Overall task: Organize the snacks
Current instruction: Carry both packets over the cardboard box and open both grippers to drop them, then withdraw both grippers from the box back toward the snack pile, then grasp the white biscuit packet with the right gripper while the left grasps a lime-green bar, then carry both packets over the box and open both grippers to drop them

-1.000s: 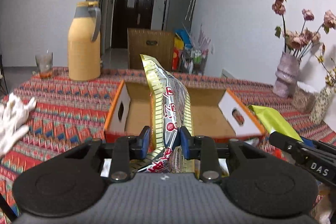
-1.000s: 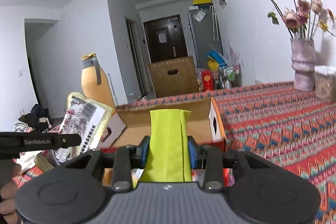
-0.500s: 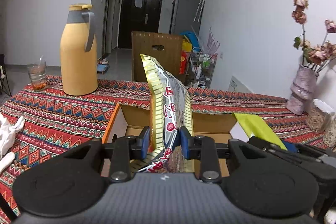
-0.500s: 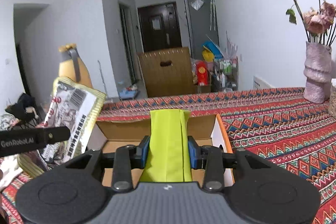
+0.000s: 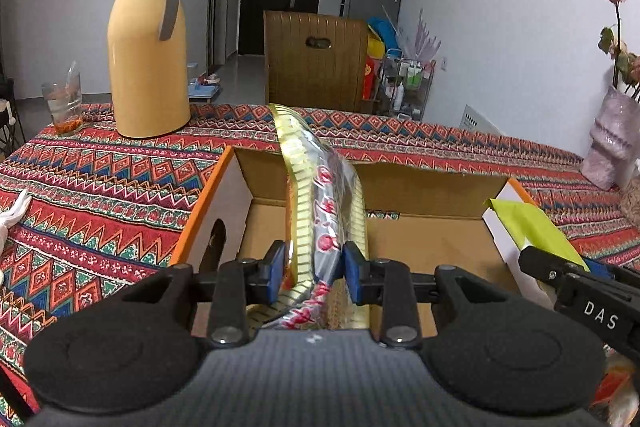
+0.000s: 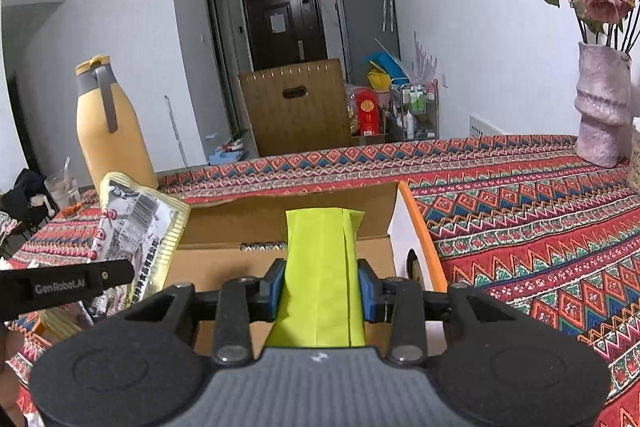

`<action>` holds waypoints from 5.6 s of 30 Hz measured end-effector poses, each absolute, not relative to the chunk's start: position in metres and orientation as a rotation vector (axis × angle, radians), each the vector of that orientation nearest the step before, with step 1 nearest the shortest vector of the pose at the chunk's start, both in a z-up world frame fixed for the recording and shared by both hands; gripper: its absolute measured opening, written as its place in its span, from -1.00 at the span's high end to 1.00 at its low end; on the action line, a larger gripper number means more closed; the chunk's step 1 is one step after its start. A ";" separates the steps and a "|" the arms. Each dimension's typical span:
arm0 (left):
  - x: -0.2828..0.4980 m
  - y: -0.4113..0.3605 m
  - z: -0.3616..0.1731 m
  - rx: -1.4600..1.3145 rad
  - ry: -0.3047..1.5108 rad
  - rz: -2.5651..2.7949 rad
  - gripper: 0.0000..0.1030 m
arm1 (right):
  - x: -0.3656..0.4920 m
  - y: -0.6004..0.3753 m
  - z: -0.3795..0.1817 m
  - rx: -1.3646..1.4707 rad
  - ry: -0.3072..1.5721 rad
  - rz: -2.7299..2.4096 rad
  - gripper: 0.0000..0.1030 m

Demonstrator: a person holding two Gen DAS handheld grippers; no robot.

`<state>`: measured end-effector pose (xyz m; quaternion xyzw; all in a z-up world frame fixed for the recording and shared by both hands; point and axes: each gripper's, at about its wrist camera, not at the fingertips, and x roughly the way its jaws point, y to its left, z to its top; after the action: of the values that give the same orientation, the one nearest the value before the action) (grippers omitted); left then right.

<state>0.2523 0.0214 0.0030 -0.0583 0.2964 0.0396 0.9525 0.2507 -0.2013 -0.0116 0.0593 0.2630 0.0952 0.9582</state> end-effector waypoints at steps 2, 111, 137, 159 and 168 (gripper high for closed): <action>0.249 0.021 0.004 -0.119 0.590 0.077 0.00 | 0.249 -0.200 -0.012 0.114 0.536 0.194 0.23; 0.029 -0.012 -0.027 -0.020 0.663 -0.022 -1.00 | -0.009 -0.257 -0.030 0.072 0.460 0.222 0.16; 0.078 -0.067 -0.058 0.053 0.774 -0.078 -0.01 | 0.018 -0.307 -0.063 0.184 0.494 0.179 0.16; 0.060 -0.058 -0.035 0.026 0.694 -0.106 0.23 | 0.010 -0.296 -0.047 0.151 0.458 0.173 0.16; 0.058 -0.046 -0.007 0.011 0.623 -0.116 0.23 | 0.019 -0.279 -0.030 0.125 0.426 0.188 0.16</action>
<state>0.0581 -0.0464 -0.0071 0.0052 0.3063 -0.0571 0.9502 0.0187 -0.2790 -0.0301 0.0619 0.2110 0.0930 0.9711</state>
